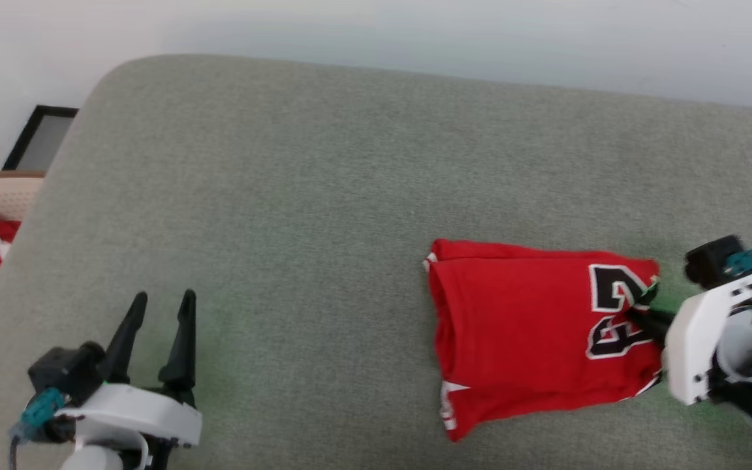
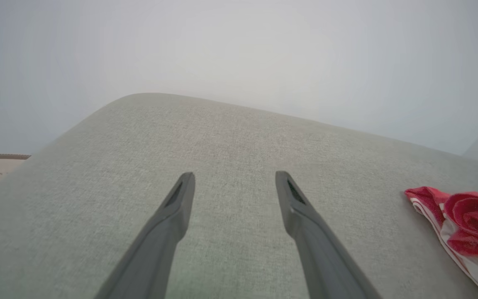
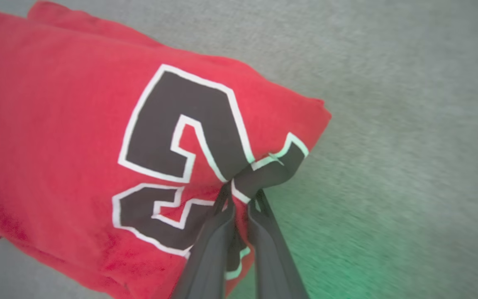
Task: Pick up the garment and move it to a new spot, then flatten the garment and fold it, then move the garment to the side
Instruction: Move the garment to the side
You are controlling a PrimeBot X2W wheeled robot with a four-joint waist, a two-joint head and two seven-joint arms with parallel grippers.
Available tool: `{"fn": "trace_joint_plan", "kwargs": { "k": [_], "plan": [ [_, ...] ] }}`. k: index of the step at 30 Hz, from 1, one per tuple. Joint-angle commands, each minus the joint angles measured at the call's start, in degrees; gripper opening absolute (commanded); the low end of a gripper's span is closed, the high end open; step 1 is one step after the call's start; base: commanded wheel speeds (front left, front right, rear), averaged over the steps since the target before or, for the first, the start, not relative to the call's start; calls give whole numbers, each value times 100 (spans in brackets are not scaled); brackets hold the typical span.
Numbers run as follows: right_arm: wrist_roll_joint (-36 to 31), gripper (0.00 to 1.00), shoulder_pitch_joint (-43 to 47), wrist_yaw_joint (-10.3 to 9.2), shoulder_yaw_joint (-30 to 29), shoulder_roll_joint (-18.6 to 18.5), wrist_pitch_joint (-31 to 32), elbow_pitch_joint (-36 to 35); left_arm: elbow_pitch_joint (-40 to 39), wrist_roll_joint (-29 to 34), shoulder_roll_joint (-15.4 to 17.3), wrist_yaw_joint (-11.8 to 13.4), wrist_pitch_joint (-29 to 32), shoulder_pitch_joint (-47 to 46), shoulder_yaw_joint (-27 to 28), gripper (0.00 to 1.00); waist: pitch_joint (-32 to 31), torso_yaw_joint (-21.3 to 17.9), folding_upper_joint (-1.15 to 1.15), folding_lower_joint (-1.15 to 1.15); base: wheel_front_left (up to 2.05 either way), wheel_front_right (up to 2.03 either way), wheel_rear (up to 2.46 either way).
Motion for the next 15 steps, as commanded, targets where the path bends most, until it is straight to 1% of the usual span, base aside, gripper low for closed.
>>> {"fn": "trace_joint_plan", "kwargs": {
  "k": [1,8,15],
  "plan": [
    [-53,0,-84,-13,-98,-106,23,-43,-24,33,38,-21,-23,-110,-40,100,51,-101,0,0,0,0,0],
    [-122,0,-327,-13,-430,-622,138,-226,-28,-35,168,-22,-23,-519,-332,100,280,-518,0,0,0,0,0],
    [-300,0,-773,-13,-595,-1058,-11,-188,-17,-118,325,-21,-12,-981,-673,100,573,-1063,0,0,0,0,0]
  ]
}}
